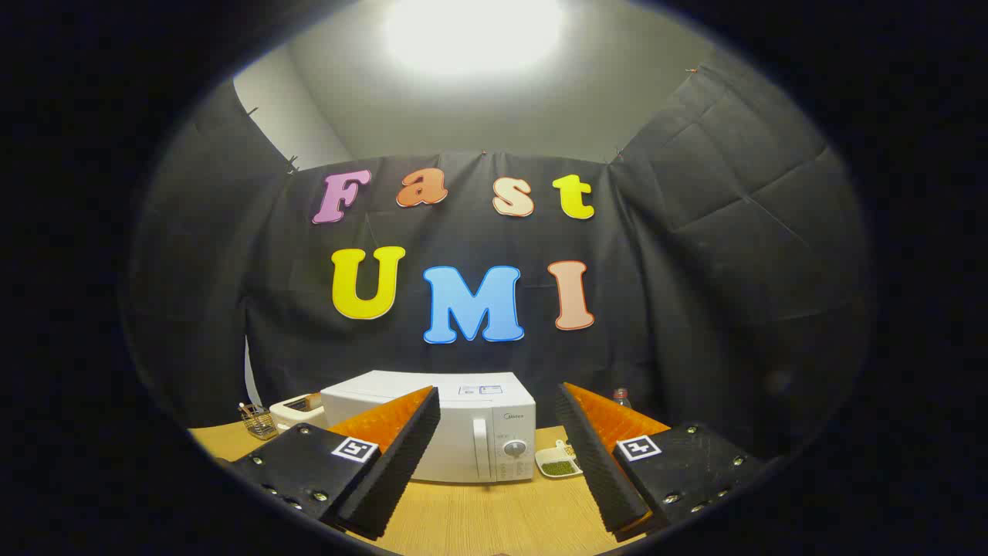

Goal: Open the microwave, put the food inside, and close the microwave door.

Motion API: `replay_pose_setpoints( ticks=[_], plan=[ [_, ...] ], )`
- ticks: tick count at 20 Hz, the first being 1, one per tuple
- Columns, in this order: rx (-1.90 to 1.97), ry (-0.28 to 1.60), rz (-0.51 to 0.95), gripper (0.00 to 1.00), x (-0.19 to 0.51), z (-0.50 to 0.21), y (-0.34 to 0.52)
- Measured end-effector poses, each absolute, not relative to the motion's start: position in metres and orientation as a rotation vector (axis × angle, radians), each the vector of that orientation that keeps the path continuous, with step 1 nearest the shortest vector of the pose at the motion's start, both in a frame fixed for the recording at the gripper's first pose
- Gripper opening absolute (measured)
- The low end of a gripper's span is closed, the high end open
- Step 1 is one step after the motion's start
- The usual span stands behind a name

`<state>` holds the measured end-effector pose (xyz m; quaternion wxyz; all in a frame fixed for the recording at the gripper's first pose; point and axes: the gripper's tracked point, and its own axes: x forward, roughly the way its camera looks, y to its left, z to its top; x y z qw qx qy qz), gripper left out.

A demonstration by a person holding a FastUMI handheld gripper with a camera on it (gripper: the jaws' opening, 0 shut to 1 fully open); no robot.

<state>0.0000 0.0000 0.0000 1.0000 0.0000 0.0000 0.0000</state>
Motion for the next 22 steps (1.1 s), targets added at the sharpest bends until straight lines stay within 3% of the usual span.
replay_pose_setpoints(
  ticks=[14,22],
  plan=[
    [-0.011,0.001,0.014,0.97,0.007,-0.004,0.003],
    [-0.023,0.065,0.069,0.97,0.054,-0.037,0.008]
  ],
)
